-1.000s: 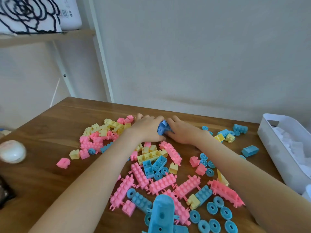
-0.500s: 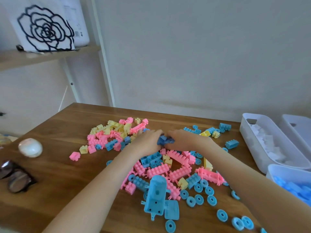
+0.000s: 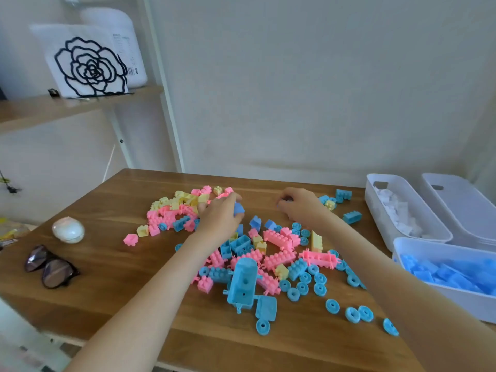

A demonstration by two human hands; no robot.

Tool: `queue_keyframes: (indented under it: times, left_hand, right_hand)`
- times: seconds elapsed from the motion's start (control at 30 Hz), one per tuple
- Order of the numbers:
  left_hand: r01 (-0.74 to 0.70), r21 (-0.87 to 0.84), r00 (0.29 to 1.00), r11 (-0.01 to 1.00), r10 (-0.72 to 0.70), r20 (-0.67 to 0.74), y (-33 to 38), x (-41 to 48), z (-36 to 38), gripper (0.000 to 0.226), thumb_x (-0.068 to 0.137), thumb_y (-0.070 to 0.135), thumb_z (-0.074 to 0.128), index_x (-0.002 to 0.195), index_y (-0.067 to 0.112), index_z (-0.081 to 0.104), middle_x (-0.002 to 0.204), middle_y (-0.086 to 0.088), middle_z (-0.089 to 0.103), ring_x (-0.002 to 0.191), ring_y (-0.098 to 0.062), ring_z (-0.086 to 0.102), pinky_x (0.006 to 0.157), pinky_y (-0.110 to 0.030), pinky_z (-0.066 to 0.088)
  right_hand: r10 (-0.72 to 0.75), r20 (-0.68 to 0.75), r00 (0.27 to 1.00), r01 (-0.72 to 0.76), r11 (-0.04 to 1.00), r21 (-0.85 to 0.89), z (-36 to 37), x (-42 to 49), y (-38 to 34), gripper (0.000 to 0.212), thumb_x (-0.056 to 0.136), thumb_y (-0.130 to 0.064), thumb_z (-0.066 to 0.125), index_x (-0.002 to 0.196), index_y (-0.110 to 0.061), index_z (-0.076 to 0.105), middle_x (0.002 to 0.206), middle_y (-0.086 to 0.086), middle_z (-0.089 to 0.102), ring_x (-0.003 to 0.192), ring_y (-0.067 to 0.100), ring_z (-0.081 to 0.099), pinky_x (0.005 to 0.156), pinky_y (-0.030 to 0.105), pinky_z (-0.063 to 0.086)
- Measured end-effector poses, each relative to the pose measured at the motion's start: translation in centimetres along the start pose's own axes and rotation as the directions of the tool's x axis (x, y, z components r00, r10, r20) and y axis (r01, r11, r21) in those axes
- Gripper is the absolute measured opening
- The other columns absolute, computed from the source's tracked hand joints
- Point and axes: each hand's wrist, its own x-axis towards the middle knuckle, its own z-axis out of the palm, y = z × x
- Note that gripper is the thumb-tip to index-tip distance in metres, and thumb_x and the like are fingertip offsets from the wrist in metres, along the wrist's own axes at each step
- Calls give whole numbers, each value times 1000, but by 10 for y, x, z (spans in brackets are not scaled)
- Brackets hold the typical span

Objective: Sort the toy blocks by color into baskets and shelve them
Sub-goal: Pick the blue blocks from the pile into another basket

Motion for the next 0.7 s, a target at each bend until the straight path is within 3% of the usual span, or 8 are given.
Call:
queue_keyframes:
  times: [0.07, 0.13, 0.2, 0.23, 0.33, 0.43, 0.57, 0.7]
  left_hand:
    - [41, -77, 999, 996, -44, -27, 4, -4, 0, 32, 95, 32, 52, 127, 25, 49, 106, 8, 61, 108, -16, 55, 99, -37, 26]
    - [117, -318, 992, 941, -127, -12, 11, -9, -2, 31, 94, 27, 55, 125, 22, 51, 119, 4, 61, 110, -17, 56, 102, -39, 37]
    - [191, -555, 978, 809, -205, 37, 24, -15, -5, 32, 94, 22, 56, 125, 19, 52, 127, 2, 56, 110, -16, 56, 96, -35, 46]
    - [239, -635, 965, 734, -250, 75, 31, -17, -7, 32, 94, 20, 57, 125, 17, 52, 128, 1, 54, 110, -16, 55, 92, -32, 46]
    - [446, -870, 863, 210, -358, 355, 52, -22, -15, 22, 93, 9, 57, 114, 9, 56, 117, -9, 56, 102, -20, 58, 84, -31, 52]
    - [490, -800, 775, -346, -248, 582, 65, -28, -27, 8, 91, -1, 54, 98, 2, 55, 103, -19, 54, 91, -26, 59, 77, -34, 55]
    - [484, -663, 740, -571, -137, 658, 80, -33, -29, 26, 89, 0, 50, 115, -4, 52, 108, -23, 50, 89, -28, 56, 68, -32, 58]
    - [491, -623, 713, -609, -130, 689, 103, -37, -17, 30, 92, 5, 51, 120, -5, 48, 122, -23, 48, 85, -23, 55, 60, -27, 58]
  right_hand:
    - [181, 74, 981, -195, 899, 392, -2, -9, 1, 18, 92, -14, 50, 103, -8, 62, 86, 7, 56, 64, 14, 48, 56, 23, 41]
    - [266, 290, 919, -382, 432, 817, -5, -20, 3, 21, 94, -13, 47, 108, -3, 59, 93, 12, 58, 62, 14, 49, 53, 22, 43]
    - [187, 446, 875, -430, -119, 895, -6, -32, 6, 29, 98, -16, 34, 101, 2, 57, 84, 13, 62, 53, 13, 48, 46, 18, 40]
    - [174, 477, 862, -433, -238, 869, -7, -36, 9, 35, 99, -19, 29, 99, 2, 57, 80, 13, 62, 51, 12, 46, 46, 17, 38]
    - [201, 511, 836, -460, -252, 852, -9, -49, 13, 41, 99, -24, 25, 103, 0, 58, 75, 10, 63, 52, 10, 42, 47, 17, 34]
    - [188, 526, 829, -476, -256, 841, -20, -62, 15, 39, 98, -26, 30, 105, 1, 58, 77, 11, 64, 56, 12, 47, 49, 18, 37]
    - [189, 504, 843, -452, -261, 853, -40, -73, 25, 26, 95, -22, 41, 103, 0, 54, 80, 16, 63, 50, 13, 50, 39, 18, 41]
    - [162, 490, 856, -458, -199, 866, -58, -87, 42, 21, 94, -19, 47, 105, -2, 49, 69, 11, 62, 38, 7, 42, 29, 12, 30]
